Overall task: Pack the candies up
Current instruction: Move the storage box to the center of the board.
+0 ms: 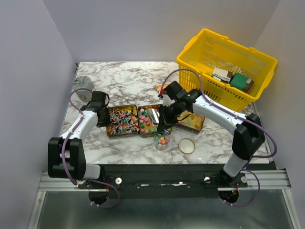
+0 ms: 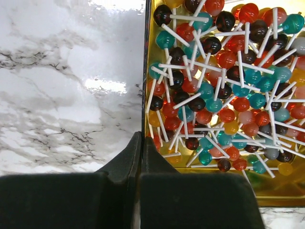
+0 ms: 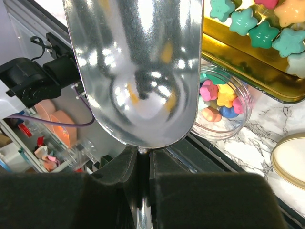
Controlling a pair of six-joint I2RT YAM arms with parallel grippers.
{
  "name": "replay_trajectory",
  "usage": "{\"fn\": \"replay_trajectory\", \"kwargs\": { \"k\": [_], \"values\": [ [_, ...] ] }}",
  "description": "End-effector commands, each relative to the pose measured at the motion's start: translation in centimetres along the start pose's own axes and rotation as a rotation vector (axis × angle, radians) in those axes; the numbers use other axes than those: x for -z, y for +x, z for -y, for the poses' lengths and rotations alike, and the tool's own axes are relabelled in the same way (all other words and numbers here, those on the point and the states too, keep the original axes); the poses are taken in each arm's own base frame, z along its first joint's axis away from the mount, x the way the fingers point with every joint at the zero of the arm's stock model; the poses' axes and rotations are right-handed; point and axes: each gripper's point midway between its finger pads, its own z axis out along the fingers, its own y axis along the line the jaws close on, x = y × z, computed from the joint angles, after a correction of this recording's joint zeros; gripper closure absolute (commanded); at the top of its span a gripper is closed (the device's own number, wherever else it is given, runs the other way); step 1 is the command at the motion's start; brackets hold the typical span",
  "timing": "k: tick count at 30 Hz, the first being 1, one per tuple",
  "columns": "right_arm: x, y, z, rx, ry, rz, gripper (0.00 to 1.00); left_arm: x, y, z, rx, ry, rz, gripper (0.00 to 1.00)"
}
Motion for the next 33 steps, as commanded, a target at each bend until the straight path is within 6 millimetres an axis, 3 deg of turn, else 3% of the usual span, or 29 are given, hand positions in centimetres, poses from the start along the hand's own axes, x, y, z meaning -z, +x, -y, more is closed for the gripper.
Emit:
{"fn": "replay_trajectory", "kwargs": {
  "k": [1, 17, 21, 24, 25, 28, 33],
  "values": [
    [0.2, 0.2, 0.2, 0.019, 0.023, 0.007, 0.99, 0.1, -0.8, 2.6, -0.018, 0.125, 0.032, 1.0],
    [0.3, 0.3, 0.5, 0.005, 0.035, 0.024, 0.99, -0.3, -3.3, 8.2, -0.119, 0.21, 0.053, 1.0],
    [0.3, 0.4, 0.6, -0.001, 0.039, 0.02, 0.99, -0.4, -3.6, 8.7, -0.122, 0.198, 0.05, 0.95],
    [0.3, 0.6, 0.8, -0.003, 0.046, 0.016, 0.99, -0.3, -3.6, 8.2, -0.111, 0.17, 0.051, 0.8],
    [0.3, 0.7, 0.9, -0.004, 0.048, 0.016, 0.99, -0.1, -3.6, 8.2, -0.108, 0.168, 0.053, 0.67],
    [0.4, 0.9, 1.1, -0.001, 0.052, 0.015, 0.99, 0.8, -4.3, 7.9, -0.091, 0.155, 0.083, 0.49],
    [0.6, 1.1, 1.5, 0.034, 0.071, 0.023, 0.99, 3.3, -6.1, 8.0, -0.059, 0.161, 0.156, 0.35]
  ]
}}
